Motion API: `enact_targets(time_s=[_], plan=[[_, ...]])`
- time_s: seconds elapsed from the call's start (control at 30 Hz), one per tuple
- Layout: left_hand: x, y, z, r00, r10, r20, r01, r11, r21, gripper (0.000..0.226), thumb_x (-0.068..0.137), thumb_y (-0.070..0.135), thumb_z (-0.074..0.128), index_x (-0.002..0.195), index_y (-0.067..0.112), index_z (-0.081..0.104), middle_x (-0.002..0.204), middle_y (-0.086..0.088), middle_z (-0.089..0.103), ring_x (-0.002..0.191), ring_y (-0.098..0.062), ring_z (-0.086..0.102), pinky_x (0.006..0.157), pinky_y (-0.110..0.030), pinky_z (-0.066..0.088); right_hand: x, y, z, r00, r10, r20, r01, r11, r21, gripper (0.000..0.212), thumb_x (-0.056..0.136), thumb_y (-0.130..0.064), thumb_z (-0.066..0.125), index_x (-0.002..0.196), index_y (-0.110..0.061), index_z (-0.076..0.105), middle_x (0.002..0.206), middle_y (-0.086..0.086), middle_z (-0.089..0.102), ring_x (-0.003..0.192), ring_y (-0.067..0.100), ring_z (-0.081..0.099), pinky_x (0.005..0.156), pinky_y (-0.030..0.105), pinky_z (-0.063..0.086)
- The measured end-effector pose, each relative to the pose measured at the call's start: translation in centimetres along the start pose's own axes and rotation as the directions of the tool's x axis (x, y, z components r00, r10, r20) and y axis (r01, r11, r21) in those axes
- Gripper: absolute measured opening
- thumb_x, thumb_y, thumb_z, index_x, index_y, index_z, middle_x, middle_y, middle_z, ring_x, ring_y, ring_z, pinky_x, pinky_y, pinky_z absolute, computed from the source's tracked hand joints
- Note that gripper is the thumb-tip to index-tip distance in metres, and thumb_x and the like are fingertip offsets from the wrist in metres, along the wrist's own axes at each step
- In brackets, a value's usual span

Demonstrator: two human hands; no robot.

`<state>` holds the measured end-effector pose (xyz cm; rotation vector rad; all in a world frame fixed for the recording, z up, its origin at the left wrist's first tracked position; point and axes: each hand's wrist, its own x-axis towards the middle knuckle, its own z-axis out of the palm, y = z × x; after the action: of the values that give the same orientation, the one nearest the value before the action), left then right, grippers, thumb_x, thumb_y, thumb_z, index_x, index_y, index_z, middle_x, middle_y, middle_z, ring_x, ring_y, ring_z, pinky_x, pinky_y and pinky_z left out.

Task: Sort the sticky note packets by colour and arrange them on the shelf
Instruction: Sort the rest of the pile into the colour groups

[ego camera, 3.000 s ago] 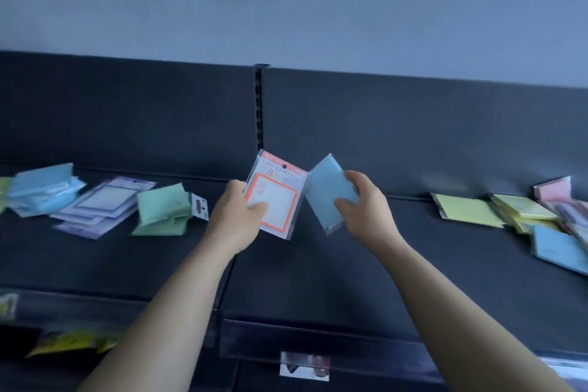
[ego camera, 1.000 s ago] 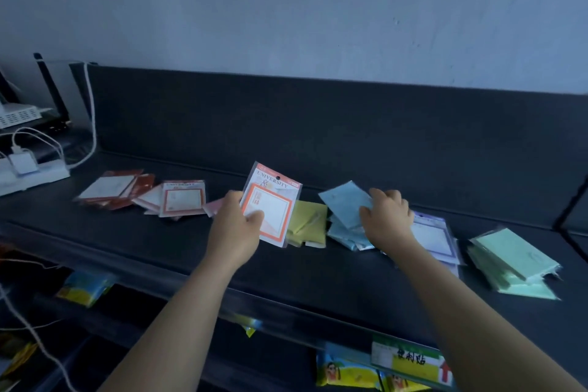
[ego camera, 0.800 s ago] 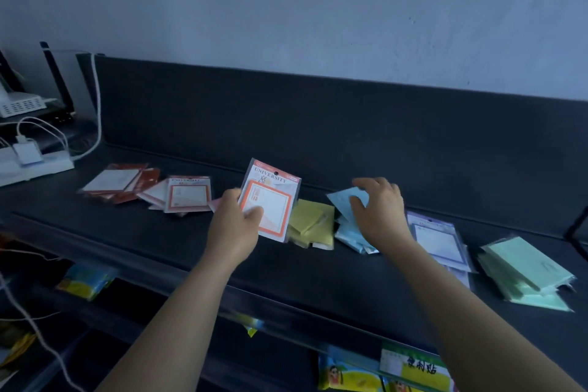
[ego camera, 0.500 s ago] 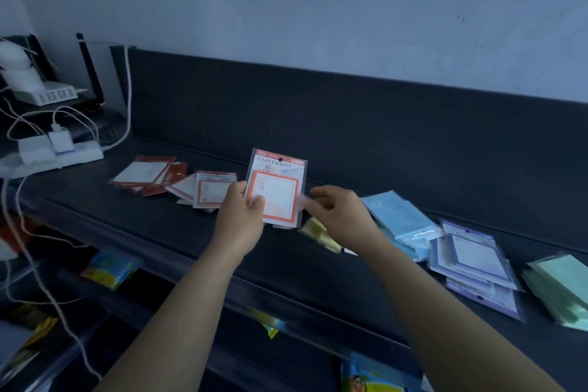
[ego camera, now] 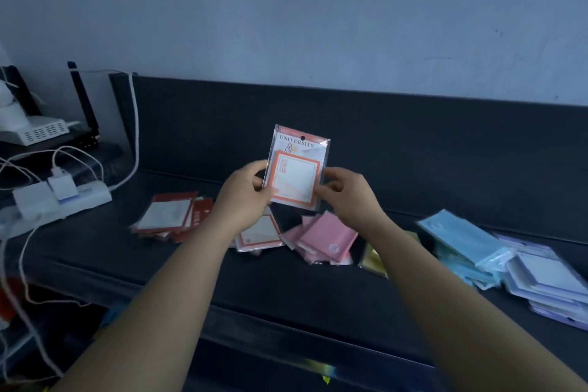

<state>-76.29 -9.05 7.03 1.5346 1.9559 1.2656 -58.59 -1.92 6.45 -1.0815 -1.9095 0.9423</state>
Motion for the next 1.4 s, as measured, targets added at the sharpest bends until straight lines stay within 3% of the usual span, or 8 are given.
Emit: enact_targets(time_s=[0.17, 0.3, 0.57, 0.77, 0.93, 1.0, 1.1, 1.4], plan=[[1.2, -2.3, -2.5, 0.998, -0.053, -0.044, 0.052, 0.998, -0.020, 0.034, 0.089, 0.014, 0.068, 0.120, 0.014, 0.055, 0.102, 0.001, 0.067, 0.077, -0.011, 0.069, 0.074, -0.033, 0.059, 1.0, -1.0, 2.8, 0.999, 0.036, 0.006, -0.036, 0.999, 0.013, 0.029, 0.092, -0.021, 0.063, 0.121, -0.016, 0.063, 0.090, -0.003, 0.072, 0.077, 0.016, 0.070, 0.064, 0.031, 0.058], [1.4, -4.9, -3.9, 0.998, -0.051, -0.045, 0.054, 0.996, 0.071, 0.019, 0.085, 0.020, 0.072, 0.101, 0.018, 0.062, 0.098, 0.003, 0.069, 0.082, -0.012, 0.068, 0.079, -0.036, 0.058, 1.9, -1.1, 6.0, 0.997, 0.071, 0.022, -0.070, 0.997, -0.039, 0.025, 0.089, -0.021, 0.066, 0.114, -0.015, 0.067, 0.090, -0.002, 0.072, 0.075, 0.011, 0.068, 0.063, 0.023, 0.053], [0.9, -9.5, -4.1, 0.994, -0.102, 0.034, 0.090, 0.963, 0.253, 0.024, 0.087, 0.021, 0.070, 0.109, 0.013, 0.068, 0.107, 0.000, 0.069, 0.088, -0.008, 0.060, 0.067, -0.017, 0.041, 2.2, 0.3, 10.6, 0.971, 0.214, 0.103, -0.158, 0.905, -0.395, 0.019, 0.085, -0.031, 0.065, 0.092, -0.014, 0.068, 0.082, 0.001, 0.067, 0.073, 0.018, 0.061, 0.059, 0.028, 0.043], [0.9, -10.5, -3.8, 0.994, -0.096, 0.061, 0.072, 0.947, 0.314, 0.027, 0.090, 0.023, 0.066, 0.115, 0.013, 0.066, 0.111, -0.001, 0.068, 0.092, -0.012, 0.061, 0.078, -0.027, 0.049, 1.7, 0.1, 11.3, 0.987, 0.146, 0.067, -0.073, 0.777, -0.625, 0.042, 0.081, -0.033, 0.063, 0.057, -0.016, 0.033, 0.057, -0.002, 0.038, 0.062, 0.022, 0.039, 0.053, 0.030, 0.025], [0.5, -9.0, -3.2, 0.996, 0.092, 0.018, -0.090, 0.889, 0.448, 0.025, 0.094, 0.026, 0.058, 0.114, 0.015, 0.066, 0.107, -0.002, 0.062, 0.096, -0.018, 0.060, 0.083, -0.035, 0.052, 0.4, 0.6, 9.5, 1.000, 0.017, -0.005, -0.017, 0.783, -0.621, 0.027, 0.084, -0.031, 0.058, 0.070, -0.010, 0.050, 0.076, 0.004, 0.057, 0.080, 0.028, 0.052, 0.065, 0.032, 0.035], [0.2, -8.0, -2.3, 0.985, 0.173, 0.014, -0.162, 0.884, 0.439, 0.029, 0.094, 0.026, 0.056, 0.120, 0.015, 0.065, 0.113, -0.003, 0.061, 0.102, -0.020, 0.058, 0.087, -0.035, 0.050, -0.3, 0.9, 8.2, 0.998, 0.004, -0.059, -0.039, 0.793, -0.607, 0.023, 0.089, -0.028, 0.056, 0.093, -0.006, 0.064, 0.100, 0.006, 0.065, 0.097, 0.029, 0.057, 0.077, 0.033, 0.044], [-0.4, -6.2, -0.5, 0.966, 0.255, 0.042, -0.250, 0.876, 0.412, 0.033, 0.094, 0.027, 0.056, 0.125, 0.015, 0.063, 0.120, -0.003, 0.061, 0.111, -0.021, 0.054, 0.093, -0.031, 0.044, -1.7, 1.4, 5.6, 0.995, 0.020, -0.102, -0.078, 0.790, -0.608, 0.035, 0.094, -0.029, 0.054, 0.125, -0.016, 0.061, 0.128, -0.002, 0.060, 0.117, 0.021, 0.054, 0.091, 0.030, 0.043], [-3.5, 0.8, 6.9, 0.916, 0.377, 0.138, -0.401, 0.848, 0.345, 0.035, 0.095, 0.032, 0.054, 0.127, 0.018, 0.061, 0.120, 0.000, 0.060, 0.112, -0.022, 0.051, 0.092, -0.033, 0.043, -8.2, 3.9, -4.2, 0.965, -0.035, -0.259, -0.157, 0.716, -0.681, 0.041, 0.094, -0.032, 0.053, 0.133, -0.020, 0.054, 0.134, -0.003, 0.057, 0.122, 0.020, 0.052, 0.093, 0.030, 0.042]])
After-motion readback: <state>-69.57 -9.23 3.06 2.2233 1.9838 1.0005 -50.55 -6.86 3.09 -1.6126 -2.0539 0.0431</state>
